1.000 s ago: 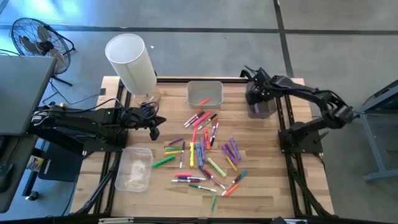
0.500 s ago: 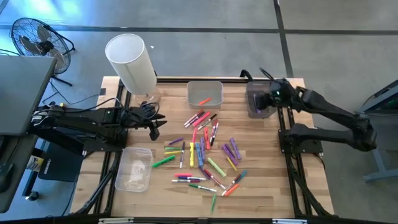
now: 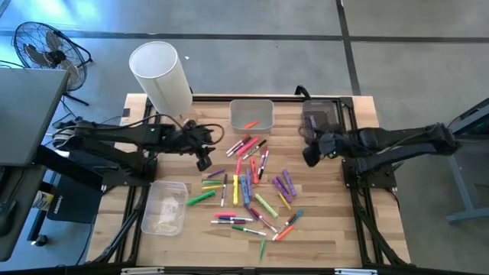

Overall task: Pick & Place Markers
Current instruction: Put the blue marker pen into the transparent bin

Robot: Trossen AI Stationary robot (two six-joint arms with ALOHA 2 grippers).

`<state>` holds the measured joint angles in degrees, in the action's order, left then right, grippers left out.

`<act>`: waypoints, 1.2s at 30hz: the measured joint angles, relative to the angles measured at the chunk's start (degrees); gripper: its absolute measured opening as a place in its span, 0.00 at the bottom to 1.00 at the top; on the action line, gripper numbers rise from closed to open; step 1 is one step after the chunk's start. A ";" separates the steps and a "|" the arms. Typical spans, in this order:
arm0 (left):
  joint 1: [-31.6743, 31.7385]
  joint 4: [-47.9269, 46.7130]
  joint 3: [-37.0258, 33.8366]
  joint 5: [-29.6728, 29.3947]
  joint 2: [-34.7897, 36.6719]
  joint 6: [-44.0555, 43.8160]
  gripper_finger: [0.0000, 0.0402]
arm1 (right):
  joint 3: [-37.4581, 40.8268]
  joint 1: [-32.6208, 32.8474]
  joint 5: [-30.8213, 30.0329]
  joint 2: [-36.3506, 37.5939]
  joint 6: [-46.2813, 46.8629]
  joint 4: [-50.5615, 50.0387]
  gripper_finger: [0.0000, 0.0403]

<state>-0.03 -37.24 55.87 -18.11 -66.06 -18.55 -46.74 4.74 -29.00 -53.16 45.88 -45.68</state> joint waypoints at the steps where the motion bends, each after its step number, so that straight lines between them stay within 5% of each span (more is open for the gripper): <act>1: 0.00 -1.48 1.29 0.41 -1.33 -0.90 0.31 | 0.00 1.22 0.08 -0.66 0.45 -0.42 0.01; 10: 0.01 -4.61 10.53 4.72 -13.59 -5.56 0.31 | 0.00 9.52 -0.38 -6.00 3.84 -6.46 0.00; 19: -0.69 -6.99 13.88 18.64 -25.01 -37.45 0.31 | 0.00 12.84 -1.97 -8.88 8.12 -6.57 0.00; 26: -2.92 -7.89 13.89 19.24 -31.19 -50.84 0.31 | 0.00 13.65 -2.21 -8.57 5.29 -6.27 0.00; 36: -3.34 -7.14 13.87 18.71 -37.09 -55.29 0.31 | 0.00 13.70 -2.15 -8.57 4.03 -6.15 0.01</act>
<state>-3.38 -44.39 69.73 0.60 -103.15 -73.84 -46.74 18.44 -31.16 -61.73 49.91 -51.83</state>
